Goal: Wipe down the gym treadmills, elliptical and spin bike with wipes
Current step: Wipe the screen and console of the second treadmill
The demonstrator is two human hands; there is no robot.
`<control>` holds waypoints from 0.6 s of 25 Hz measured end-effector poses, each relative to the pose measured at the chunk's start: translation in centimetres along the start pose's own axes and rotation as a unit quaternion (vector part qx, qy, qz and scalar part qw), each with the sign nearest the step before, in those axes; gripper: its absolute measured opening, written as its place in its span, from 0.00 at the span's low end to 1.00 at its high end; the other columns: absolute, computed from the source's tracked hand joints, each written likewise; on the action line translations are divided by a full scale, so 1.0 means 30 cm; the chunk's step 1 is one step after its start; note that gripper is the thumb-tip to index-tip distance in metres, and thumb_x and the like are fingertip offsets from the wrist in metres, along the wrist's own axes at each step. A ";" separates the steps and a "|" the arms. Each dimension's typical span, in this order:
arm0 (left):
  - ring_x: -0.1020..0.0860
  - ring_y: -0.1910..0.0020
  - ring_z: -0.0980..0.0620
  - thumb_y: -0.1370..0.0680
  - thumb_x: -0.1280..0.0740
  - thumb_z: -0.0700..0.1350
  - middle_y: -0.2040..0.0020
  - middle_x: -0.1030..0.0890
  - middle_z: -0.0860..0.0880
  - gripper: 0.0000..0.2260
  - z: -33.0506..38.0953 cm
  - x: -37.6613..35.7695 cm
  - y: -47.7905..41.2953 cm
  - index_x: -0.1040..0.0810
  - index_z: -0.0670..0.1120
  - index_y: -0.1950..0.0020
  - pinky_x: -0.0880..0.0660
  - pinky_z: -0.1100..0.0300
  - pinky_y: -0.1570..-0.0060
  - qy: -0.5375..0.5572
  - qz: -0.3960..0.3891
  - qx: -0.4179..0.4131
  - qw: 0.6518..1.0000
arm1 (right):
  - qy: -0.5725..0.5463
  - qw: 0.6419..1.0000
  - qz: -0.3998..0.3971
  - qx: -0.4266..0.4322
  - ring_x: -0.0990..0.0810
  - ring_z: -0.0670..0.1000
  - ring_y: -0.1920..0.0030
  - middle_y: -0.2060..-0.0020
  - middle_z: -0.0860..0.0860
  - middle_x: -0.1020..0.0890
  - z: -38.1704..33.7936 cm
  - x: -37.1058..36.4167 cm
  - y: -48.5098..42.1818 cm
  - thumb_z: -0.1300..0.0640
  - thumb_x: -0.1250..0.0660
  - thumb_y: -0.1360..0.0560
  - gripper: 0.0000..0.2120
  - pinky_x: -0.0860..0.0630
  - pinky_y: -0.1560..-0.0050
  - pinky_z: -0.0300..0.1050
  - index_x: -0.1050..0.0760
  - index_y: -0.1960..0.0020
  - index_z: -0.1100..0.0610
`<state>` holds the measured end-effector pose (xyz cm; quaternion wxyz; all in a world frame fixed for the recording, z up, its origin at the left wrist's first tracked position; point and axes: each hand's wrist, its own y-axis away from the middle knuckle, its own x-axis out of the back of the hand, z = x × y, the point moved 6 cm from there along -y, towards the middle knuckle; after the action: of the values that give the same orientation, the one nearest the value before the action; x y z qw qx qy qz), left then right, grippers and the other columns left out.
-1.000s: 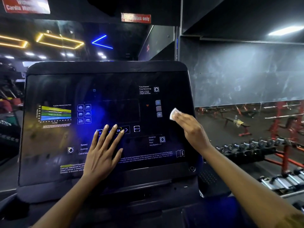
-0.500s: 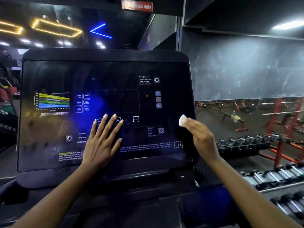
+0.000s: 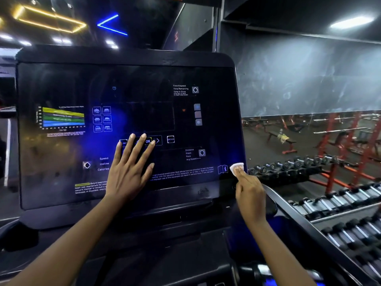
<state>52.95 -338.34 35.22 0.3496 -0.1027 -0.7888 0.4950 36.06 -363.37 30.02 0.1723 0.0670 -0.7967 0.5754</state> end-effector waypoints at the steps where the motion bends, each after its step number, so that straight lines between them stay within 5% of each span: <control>1: 0.43 0.25 0.43 0.21 0.47 0.53 0.25 0.38 0.44 0.24 -0.001 0.000 -0.001 0.36 0.46 0.26 0.48 0.44 0.27 0.002 -0.002 0.000 1.000 | 0.001 1.000 0.001 -0.028 0.18 0.58 0.63 0.56 0.59 0.16 -0.024 -0.002 0.011 0.79 0.28 0.41 0.24 0.21 0.61 0.45 0.20 0.47 0.66; 9: 0.44 0.25 0.44 0.20 0.48 0.54 0.25 0.38 0.44 0.24 -0.020 0.019 0.034 0.39 0.46 0.26 0.51 0.46 0.27 0.059 -0.022 -0.022 0.998 | 0.017 0.998 -0.019 -0.055 0.22 0.51 0.73 0.68 0.55 0.17 -0.347 -0.054 0.050 0.73 0.22 0.45 0.22 0.27 0.74 0.37 0.18 0.52 0.63; 13: 0.44 0.25 0.44 0.18 0.55 0.56 0.25 0.39 0.44 0.25 -0.082 0.032 0.090 0.40 0.46 0.25 0.50 0.44 0.27 0.047 -0.044 -0.032 0.997 | -0.067 0.995 -0.062 0.031 0.19 0.52 0.66 0.58 0.55 0.15 -0.510 -0.084 0.103 0.72 0.31 0.37 0.19 0.23 0.62 0.39 0.19 0.48 0.62; 15: 0.44 0.25 0.44 0.18 0.54 0.56 0.24 0.40 0.45 0.25 -0.112 0.036 0.110 0.39 0.46 0.25 0.50 0.44 0.27 0.030 -0.048 -0.031 0.998 | -0.123 0.992 -0.035 -0.015 0.18 0.50 0.57 0.53 0.56 0.16 -0.445 -0.047 0.038 0.74 0.33 0.33 0.19 0.27 0.49 0.33 0.21 0.44 0.62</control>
<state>53.74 -333.81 33.80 0.3933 -0.0907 -0.7968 0.4496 39.67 -350.59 32.21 0.0935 0.1627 -0.8175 0.5445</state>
